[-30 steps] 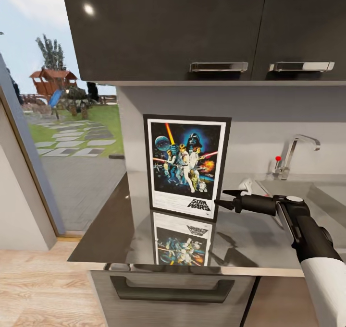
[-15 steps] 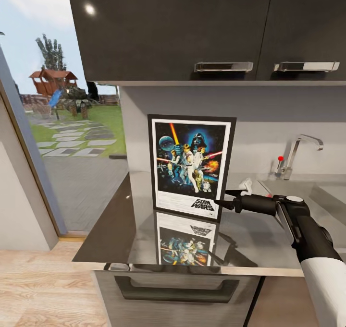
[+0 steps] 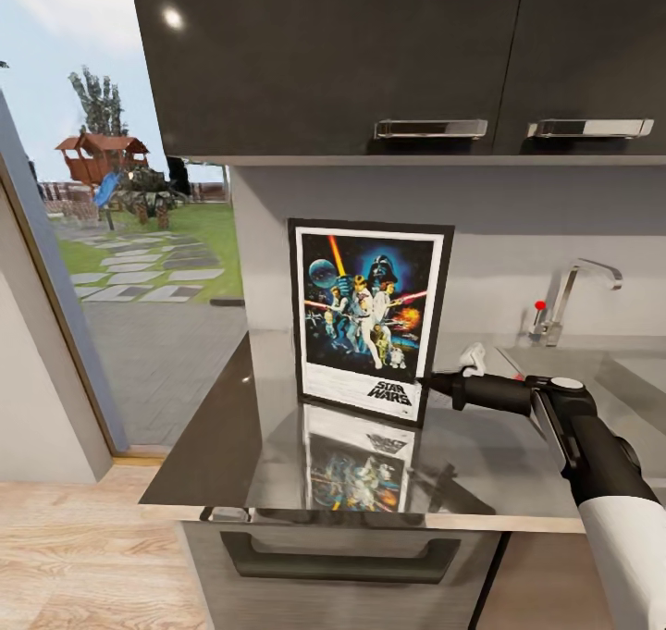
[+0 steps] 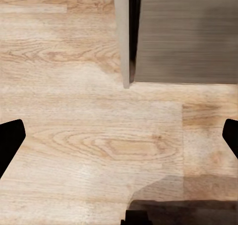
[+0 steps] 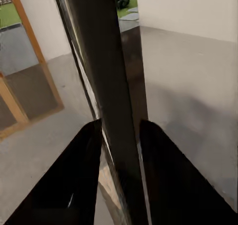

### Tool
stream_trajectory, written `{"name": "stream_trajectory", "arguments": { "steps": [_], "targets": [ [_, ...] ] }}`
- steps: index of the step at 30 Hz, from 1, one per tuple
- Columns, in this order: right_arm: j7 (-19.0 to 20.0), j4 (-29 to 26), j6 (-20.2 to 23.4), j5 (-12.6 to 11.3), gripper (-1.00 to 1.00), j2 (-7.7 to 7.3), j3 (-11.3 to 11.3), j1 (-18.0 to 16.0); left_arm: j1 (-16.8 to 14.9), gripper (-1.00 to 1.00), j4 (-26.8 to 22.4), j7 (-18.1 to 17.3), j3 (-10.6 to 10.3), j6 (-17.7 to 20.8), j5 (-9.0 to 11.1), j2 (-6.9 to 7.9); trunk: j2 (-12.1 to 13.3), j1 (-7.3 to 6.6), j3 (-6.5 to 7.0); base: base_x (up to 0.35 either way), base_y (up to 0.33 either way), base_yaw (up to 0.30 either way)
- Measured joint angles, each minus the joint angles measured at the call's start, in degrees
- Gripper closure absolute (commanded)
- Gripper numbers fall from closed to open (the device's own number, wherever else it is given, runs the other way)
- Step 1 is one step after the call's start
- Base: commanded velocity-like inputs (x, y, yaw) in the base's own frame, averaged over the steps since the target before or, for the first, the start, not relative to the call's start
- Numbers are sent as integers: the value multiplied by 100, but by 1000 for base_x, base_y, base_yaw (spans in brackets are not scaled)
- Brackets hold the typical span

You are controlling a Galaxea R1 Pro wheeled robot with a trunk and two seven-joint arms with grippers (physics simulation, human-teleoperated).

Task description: Pick up the poster from the kitchen countertop and hang it on one of the wall nails in the kitchen.

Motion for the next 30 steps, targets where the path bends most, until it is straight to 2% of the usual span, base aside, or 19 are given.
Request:
{"name": "stream_trajectory", "arguments": {
  "steps": [23,24,30],
  "targets": [
    [1,-77,-4,19,100,8,20,0,0,-100,-9,-8,0,0,1,0,0,0,0,0,0,0],
    [-11,-535,84,-12,100,12,279,-3,-1,-100,-8,-8,-1,0,1,8,-1,0,1,-7,6,0],
    [-13,-584,76,20,100,8,311,0,0,-100,-10,-8,1,1,1,9,1,2,0,-130,103,0]
  ]
}}
